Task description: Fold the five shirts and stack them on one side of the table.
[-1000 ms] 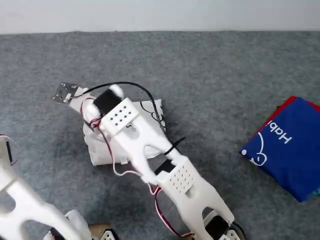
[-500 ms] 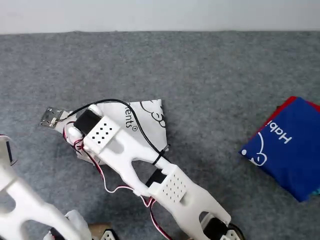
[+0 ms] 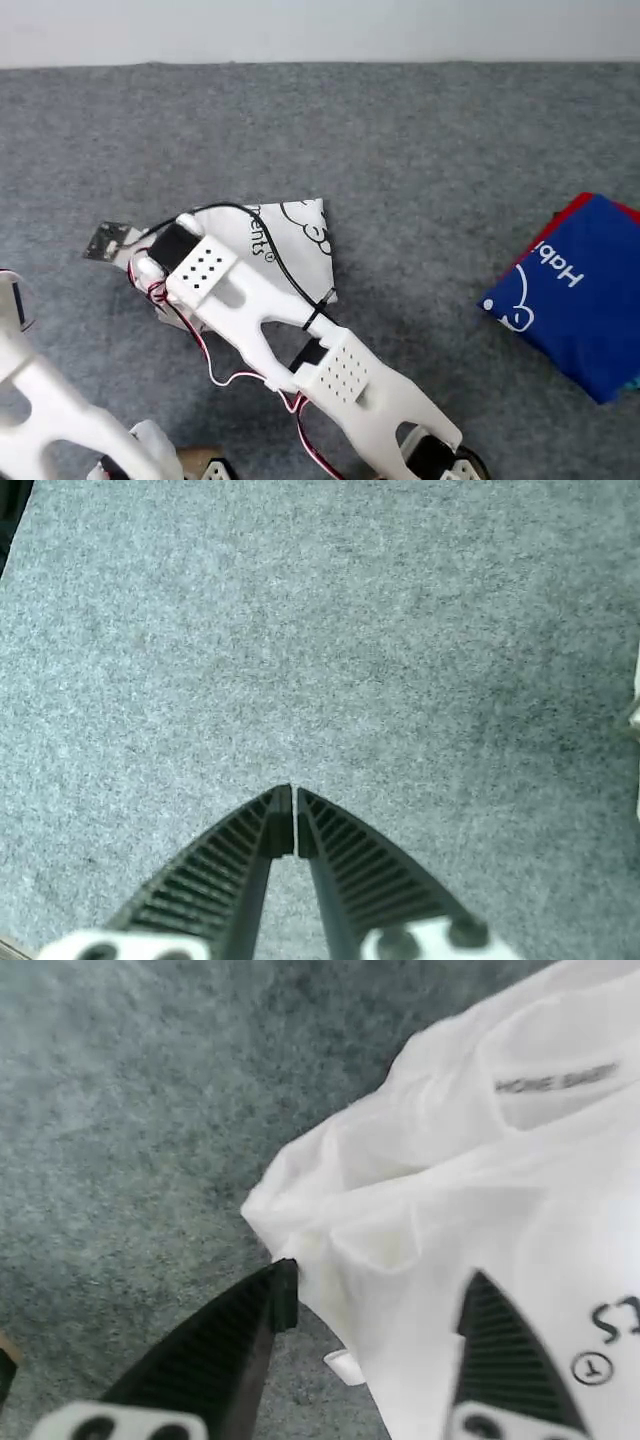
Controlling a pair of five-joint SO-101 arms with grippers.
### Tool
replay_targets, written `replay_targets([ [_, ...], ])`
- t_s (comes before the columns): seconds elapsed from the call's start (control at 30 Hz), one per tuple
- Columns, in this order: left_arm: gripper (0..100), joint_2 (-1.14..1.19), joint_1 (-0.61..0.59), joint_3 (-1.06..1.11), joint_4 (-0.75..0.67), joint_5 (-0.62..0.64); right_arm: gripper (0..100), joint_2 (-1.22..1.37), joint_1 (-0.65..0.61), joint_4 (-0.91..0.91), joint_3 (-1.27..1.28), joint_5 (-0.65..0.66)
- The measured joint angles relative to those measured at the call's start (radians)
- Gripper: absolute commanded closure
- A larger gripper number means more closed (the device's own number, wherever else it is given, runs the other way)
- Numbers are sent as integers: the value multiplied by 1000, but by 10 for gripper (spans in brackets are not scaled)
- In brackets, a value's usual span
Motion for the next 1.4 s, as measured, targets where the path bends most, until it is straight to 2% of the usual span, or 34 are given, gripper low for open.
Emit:
replay_targets([
  [0.07, 986, 0, 0, 0, 0, 0, 964, 2, 3, 0, 0, 0],
  [0.37, 986, 0, 0, 0, 0, 0, 990, 2, 81, 0, -64, 60],
  [0.53, 986, 0, 0, 0, 0, 0, 988, -18, 84, 0, -95, 98],
  [0.7, 986, 0, 0, 0, 0, 0, 983, -74, 37, 0, -71, 103],
  [0.77, 986, 0, 0, 0, 0, 0, 957, -83, 15, 2, -29, 104],
  [0.9, 986, 0, 0, 0, 0, 0, 835, -83, 6, 2, 57, 106],
  [1.03, 986, 0, 0, 0, 0, 0, 830, -83, 6, 2, 92, 83],
  [1.1, 986, 0, 0, 0, 0, 0, 846, -83, 6, 2, 97, 77],
  [1.27, 986, 0, 0, 0, 0, 0, 958, -83, -28, 2, 97, 77],
  [1.4, 986, 0, 0, 0, 0, 0, 948, -83, -72, 2, 97, 121],
])
